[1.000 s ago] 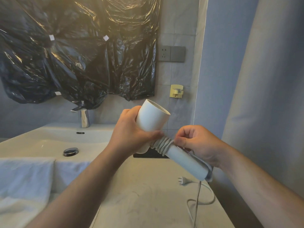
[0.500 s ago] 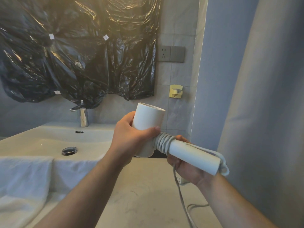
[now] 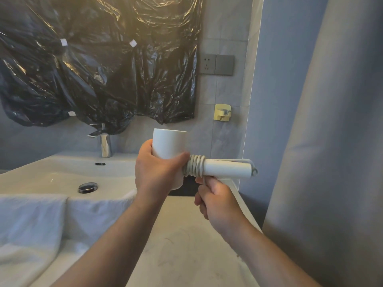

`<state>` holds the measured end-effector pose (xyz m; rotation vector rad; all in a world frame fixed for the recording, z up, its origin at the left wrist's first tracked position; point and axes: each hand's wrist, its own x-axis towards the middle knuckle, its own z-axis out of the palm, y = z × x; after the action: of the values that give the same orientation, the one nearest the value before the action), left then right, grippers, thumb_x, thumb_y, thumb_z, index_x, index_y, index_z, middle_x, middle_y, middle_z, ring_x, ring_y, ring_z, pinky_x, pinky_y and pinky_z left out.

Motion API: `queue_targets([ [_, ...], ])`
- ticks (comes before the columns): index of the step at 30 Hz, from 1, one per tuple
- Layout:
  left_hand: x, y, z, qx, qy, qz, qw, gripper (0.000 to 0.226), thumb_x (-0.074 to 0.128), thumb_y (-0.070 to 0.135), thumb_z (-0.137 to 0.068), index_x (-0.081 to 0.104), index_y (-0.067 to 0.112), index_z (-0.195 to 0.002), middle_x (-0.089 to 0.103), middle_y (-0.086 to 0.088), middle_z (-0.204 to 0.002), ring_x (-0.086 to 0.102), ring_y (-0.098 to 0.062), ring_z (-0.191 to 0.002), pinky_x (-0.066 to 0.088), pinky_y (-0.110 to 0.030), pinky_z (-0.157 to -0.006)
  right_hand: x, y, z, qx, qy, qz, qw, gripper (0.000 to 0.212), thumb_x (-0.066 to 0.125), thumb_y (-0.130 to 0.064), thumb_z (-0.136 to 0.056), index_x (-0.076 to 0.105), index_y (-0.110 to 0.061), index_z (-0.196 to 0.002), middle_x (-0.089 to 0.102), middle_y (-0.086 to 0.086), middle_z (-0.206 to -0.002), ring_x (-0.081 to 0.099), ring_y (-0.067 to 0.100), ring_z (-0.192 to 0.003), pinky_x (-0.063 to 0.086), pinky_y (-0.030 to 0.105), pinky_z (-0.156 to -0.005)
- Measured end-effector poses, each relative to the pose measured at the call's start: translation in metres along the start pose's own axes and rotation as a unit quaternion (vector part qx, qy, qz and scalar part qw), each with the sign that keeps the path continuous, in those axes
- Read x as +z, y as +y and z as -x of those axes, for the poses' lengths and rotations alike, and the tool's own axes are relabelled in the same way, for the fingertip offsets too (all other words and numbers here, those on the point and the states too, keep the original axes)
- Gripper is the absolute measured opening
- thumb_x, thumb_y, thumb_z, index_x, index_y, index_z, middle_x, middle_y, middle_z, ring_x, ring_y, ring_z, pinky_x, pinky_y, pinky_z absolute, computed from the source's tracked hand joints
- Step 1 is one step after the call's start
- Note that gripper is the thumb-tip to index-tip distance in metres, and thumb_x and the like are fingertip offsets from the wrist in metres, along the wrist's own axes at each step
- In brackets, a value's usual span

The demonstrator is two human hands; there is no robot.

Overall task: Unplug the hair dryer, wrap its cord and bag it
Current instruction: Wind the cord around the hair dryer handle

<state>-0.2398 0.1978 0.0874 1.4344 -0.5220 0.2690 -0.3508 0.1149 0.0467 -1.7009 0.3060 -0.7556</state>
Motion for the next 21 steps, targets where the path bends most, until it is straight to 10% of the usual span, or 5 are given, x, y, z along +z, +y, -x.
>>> queue_targets([
  [11, 0.007, 0.001, 0.009, -0.029, 0.049, 0.050, 0.997, 0.054, 0.084, 0.040, -0.056, 0.057, 0.026, -0.101, 0.066, 0.009, -0.085, 0.067, -0.012, -0.075, 0.058, -0.038, -0.064, 0.004, -0.012, 0.014, -0.104, 0.055, 0.236, 0.965, 0.041, 0.047, -0.024, -0.095, 0.046, -0.027, -0.135, 0.061, -0.010, -0.121, 0.055, 0.004, -0.103, 0.044, 0.023, -0.089],
  [17, 0.017, -0.008, 0.016, -0.126, 0.077, 0.139, 0.979, 0.046, 0.086, 0.024, -0.065, 0.063, 0.010, -0.102, 0.070, -0.005, -0.088, 0.069, -0.017, -0.071, 0.056, -0.029, -0.056, 0.018, -0.004, 0.012, -0.150, 0.066, 0.190, 0.968, 0.068, 0.044, -0.023, -0.085, 0.021, -0.039, -0.147, 0.038, -0.011, -0.150, 0.040, 0.008, -0.098, 0.041, 0.043, -0.105],
  [21, 0.014, -0.013, 0.016, -0.127, 0.087, 0.127, 0.980, 0.055, 0.087, 0.028, -0.062, 0.059, 0.012, -0.107, 0.069, -0.003, -0.091, 0.070, -0.018, -0.076, 0.062, -0.039, -0.065, 0.011, -0.003, 0.006, -0.112, 0.018, 0.112, 0.987, 0.072, 0.050, -0.023, -0.085, 0.022, -0.046, -0.147, 0.040, -0.020, -0.148, 0.056, 0.017, -0.106, 0.049, 0.021, -0.092],
])
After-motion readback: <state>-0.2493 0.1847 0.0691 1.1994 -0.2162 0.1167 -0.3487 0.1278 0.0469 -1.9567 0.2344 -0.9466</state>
